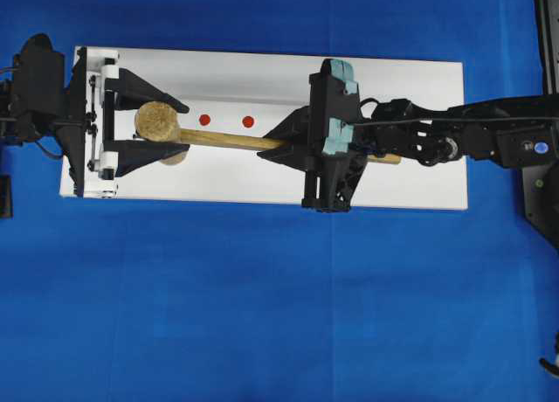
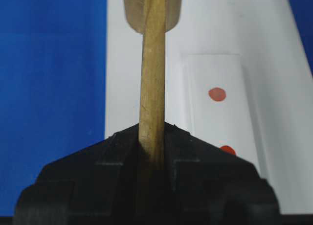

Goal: Hit the mark with a hammer.

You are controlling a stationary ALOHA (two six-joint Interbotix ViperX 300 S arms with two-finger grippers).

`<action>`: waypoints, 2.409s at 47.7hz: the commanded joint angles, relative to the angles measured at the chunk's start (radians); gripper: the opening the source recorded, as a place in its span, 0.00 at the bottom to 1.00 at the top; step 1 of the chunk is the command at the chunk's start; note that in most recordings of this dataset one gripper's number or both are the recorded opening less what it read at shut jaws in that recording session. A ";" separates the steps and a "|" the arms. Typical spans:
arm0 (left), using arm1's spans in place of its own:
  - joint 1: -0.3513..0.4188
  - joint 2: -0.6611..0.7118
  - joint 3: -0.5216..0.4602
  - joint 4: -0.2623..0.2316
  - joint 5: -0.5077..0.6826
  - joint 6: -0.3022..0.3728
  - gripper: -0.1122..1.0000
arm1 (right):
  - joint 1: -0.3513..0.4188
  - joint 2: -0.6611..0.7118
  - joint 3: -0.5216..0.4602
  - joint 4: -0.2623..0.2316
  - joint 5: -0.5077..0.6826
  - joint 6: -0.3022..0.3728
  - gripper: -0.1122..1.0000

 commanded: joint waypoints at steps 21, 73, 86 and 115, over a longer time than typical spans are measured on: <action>-0.005 -0.025 -0.011 -0.002 0.005 -0.006 0.51 | 0.002 -0.017 -0.025 -0.002 -0.028 0.000 0.12; 0.032 -0.032 -0.048 -0.009 0.160 -1.029 0.51 | 0.021 -0.044 -0.003 -0.117 -0.069 -0.081 0.90; -0.018 -0.032 -0.046 -0.009 0.166 -1.123 0.51 | 0.020 -0.021 -0.003 -0.118 -0.087 -0.135 0.90; -0.031 -0.032 -0.057 -0.015 0.164 -1.140 0.51 | 0.020 0.055 -0.003 -0.130 -0.080 -0.153 0.32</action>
